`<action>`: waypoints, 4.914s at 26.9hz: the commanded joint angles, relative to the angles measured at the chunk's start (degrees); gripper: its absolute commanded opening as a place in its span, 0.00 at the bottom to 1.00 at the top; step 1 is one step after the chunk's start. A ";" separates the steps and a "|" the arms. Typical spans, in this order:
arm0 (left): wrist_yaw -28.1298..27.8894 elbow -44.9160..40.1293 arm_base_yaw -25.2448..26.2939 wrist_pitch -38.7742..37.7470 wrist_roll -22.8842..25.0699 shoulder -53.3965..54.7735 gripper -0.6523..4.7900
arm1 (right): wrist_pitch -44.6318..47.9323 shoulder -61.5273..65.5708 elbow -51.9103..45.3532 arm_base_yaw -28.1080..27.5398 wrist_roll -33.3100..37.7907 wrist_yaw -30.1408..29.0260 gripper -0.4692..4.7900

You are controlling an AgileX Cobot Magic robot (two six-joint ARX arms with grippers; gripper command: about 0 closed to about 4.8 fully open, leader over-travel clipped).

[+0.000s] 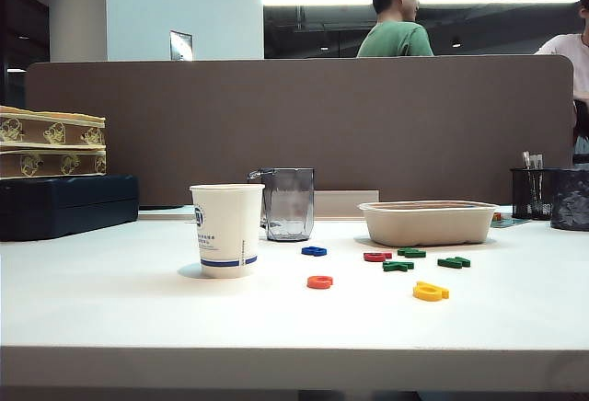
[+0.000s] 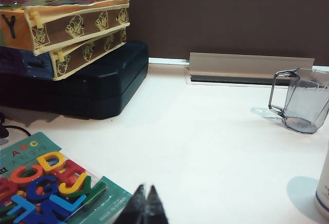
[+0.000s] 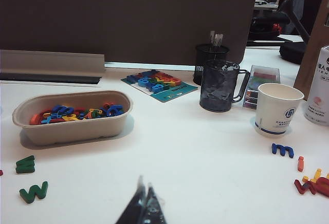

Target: Pick up the letter "c" and put it in the paper cup.

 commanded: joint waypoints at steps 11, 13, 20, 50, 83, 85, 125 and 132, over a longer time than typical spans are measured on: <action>0.42 0.26 -0.04 0.98 -4.11 0.04 0.11 | 2.03 -0.37 0.17 0.07 6.88 0.09 0.08; 0.96 0.42 -0.04 1.03 -4.11 0.02 0.11 | 2.78 -0.37 0.24 0.07 7.82 -0.04 0.08; 2.93 3.63 -0.20 0.92 -3.58 0.04 0.11 | 2.69 -0.35 1.25 0.11 14.36 -2.67 0.08; 18.93 11.91 -0.26 -3.32 5.40 2.97 0.23 | -4.17 9.81 13.90 0.13 11.58 -13.97 0.19; 22.97 18.99 -28.46 23.06 11.15 54.90 0.23 | 14.69 50.88 27.91 10.80 -0.87 -25.73 0.31; 23.54 18.97 -28.46 25.70 7.76 56.37 0.23 | 14.62 51.71 28.48 10.84 -0.87 -25.75 0.31; 2.58 30.42 -43.47 31.43 -1.05 87.49 0.41 | 12.35 58.36 32.74 10.84 -6.95 -20.33 0.40; 2.64 31.50 -43.47 31.82 -1.09 91.12 0.41 | 11.76 58.36 32.74 10.84 -6.99 -19.04 0.40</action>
